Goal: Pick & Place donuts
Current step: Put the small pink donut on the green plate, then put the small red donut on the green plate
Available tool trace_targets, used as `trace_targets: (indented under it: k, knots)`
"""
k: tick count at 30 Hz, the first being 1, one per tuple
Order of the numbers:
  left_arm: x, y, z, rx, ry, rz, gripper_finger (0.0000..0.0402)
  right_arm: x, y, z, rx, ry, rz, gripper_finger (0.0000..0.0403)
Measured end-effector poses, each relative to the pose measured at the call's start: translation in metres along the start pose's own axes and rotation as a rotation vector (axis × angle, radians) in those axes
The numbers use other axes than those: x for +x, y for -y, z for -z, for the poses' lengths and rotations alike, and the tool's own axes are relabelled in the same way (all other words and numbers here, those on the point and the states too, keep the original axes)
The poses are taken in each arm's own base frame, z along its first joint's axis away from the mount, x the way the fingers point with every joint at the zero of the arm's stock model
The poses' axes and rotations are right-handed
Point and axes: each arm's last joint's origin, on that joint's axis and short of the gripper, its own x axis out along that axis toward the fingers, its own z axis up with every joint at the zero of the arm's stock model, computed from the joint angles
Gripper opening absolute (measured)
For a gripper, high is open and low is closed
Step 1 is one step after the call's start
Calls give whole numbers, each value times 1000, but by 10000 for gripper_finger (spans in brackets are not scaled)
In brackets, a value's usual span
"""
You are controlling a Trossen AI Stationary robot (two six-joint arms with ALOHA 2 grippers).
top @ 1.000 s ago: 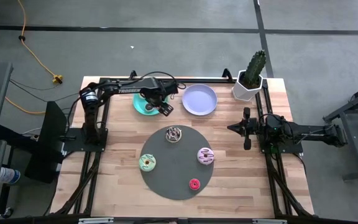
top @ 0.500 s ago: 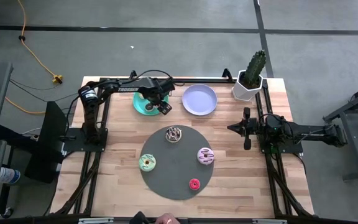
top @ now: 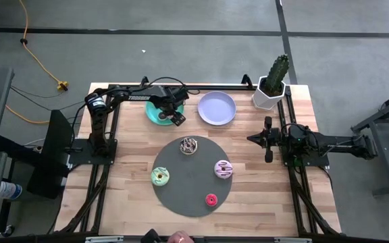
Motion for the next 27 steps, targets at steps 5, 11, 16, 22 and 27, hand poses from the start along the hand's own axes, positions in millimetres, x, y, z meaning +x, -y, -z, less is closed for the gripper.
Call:
trace_targets:
  k: [5,11,16,22,27]
  knots:
    - [0,0,0,12,6,-5,315,0,0,0,0,0,0,0]
    - [-1,0,-2,39,17,-17,344,0,0,0,0,0,0,0]
    - [-11,-2,-5,68,56,-41,352,0,0,0,0,0,0,0]
    - [-29,-7,-7,107,119,-62,352,0,0,0,0,1,0,0]
    - [-50,-9,-8,135,201,-73,352,0,0,0,0,0,0,0]
